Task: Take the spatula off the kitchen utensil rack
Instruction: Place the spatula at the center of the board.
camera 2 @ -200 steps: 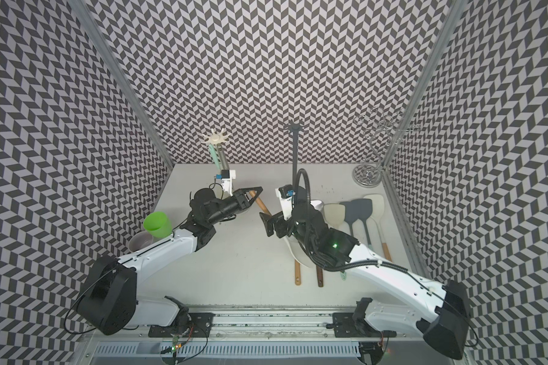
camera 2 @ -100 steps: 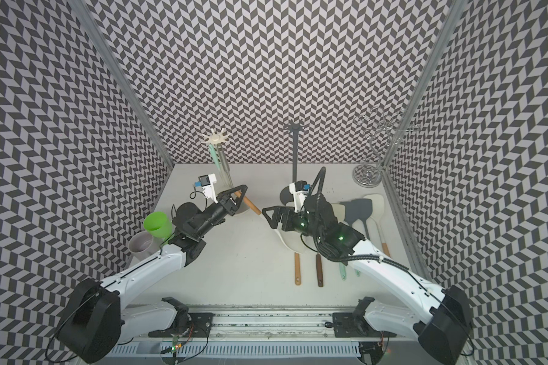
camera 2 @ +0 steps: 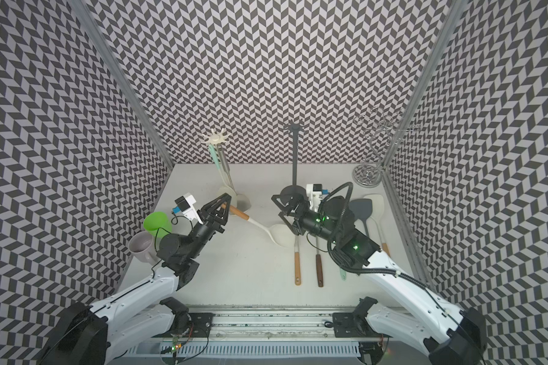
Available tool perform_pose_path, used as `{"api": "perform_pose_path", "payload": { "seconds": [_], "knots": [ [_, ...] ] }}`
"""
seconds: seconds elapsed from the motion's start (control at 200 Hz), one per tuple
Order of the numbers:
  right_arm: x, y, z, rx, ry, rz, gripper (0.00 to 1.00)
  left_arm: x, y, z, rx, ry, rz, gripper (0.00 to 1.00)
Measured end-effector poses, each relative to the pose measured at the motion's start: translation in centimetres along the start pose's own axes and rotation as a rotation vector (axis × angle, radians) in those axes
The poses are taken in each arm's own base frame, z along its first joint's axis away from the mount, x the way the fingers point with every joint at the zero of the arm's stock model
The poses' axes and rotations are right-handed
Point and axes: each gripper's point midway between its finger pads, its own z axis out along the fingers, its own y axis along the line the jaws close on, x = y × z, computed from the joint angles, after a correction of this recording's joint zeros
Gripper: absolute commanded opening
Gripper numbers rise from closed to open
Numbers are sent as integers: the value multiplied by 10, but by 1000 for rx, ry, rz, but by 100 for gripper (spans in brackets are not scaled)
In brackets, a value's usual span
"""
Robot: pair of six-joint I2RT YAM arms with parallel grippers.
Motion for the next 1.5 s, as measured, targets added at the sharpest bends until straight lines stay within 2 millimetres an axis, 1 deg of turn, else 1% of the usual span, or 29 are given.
{"api": "perform_pose_path", "payload": {
  "seconds": [0.09, 0.175, 0.27, 0.376, 0.431, 0.471, 0.581, 0.641, 0.691, 0.801, 1.006, 1.097, 1.162, 1.212, 1.277, 1.357, 1.437, 1.497],
  "knots": [
    [8, -27, 10, 47, 46, 140, 92, -7, -7, 0, 13, -36, 29, 0],
    [17, -50, 19, 101, 78, 248, 92, -8, -16, 0, 29, -53, 56, 0],
    [27, -61, 29, 134, 116, 328, 90, -5, -28, 1, 52, -57, 94, 0],
    [34, -67, 38, 161, 140, 395, 88, 0, -41, 1, 78, -55, 136, 0],
    [34, -67, 43, 164, 143, 419, 86, 2, -48, 1, 91, -53, 161, 0],
    [33, -66, 46, 165, 143, 435, 83, 3, -52, 0, 97, -54, 176, 0],
    [31, -62, 51, 161, 140, 468, 69, 0, -62, -2, 115, -72, 211, 0],
    [30, -59, 54, 156, 140, 477, 64, -4, -66, -3, 123, -89, 223, 0],
    [29, -58, 56, 156, 138, 486, 61, -8, -68, -4, 126, -103, 235, 0],
    [28, -57, 60, 159, 138, 495, 58, -15, -70, -6, 131, -126, 244, 0],
    [27, -58, 66, 171, 137, 508, 43, -17, -74, -7, 143, -139, 243, 0],
    [26, -59, 69, 177, 139, 510, 31, -18, -75, -7, 147, -142, 245, 0],
    [25, -58, 71, 179, 134, 528, 19, -18, -75, -8, 148, -145, 253, 0],
    [17, -56, 72, 171, 102, 570, 11, -16, -74, -10, 147, -144, 262, 0],
    [11, -50, 73, 154, 92, 553, 0, -15, -74, -11, 147, -143, 261, 0],
    [14, -49, 73, 157, 96, 555, 0, -18, -75, -11, 150, -152, 261, 0],
    [12, -49, 73, 155, 86, 557, 0, -17, -75, -12, 150, -150, 260, 0],
    [11, -48, 72, 156, 75, 556, 0, -17, -74, -12, 149, -145, 255, 8]
  ]
}}
